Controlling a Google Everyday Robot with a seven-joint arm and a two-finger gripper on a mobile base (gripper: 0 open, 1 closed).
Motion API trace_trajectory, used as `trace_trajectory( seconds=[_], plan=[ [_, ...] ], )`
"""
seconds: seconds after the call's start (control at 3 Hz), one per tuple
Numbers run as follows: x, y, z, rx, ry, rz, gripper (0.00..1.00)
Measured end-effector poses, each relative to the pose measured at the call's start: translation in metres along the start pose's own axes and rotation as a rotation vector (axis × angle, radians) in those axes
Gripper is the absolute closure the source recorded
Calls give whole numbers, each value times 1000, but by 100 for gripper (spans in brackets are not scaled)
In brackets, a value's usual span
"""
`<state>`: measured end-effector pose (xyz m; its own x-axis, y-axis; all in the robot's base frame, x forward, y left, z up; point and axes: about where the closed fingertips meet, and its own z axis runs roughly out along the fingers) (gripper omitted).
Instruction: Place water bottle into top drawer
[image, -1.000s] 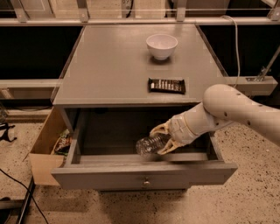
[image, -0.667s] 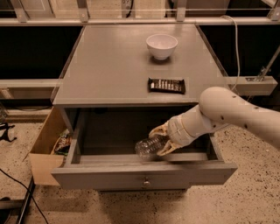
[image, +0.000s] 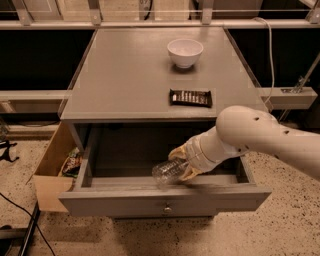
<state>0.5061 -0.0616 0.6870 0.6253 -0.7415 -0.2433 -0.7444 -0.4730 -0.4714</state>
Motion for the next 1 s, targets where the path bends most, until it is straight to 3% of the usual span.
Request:
trace_trajectory(
  seconds=[0.33, 1.0],
  plan=[
    [2, -1, 2, -7, 64, -3, 100],
    [25, -5, 16, -8, 104, 28, 100]
  ],
)
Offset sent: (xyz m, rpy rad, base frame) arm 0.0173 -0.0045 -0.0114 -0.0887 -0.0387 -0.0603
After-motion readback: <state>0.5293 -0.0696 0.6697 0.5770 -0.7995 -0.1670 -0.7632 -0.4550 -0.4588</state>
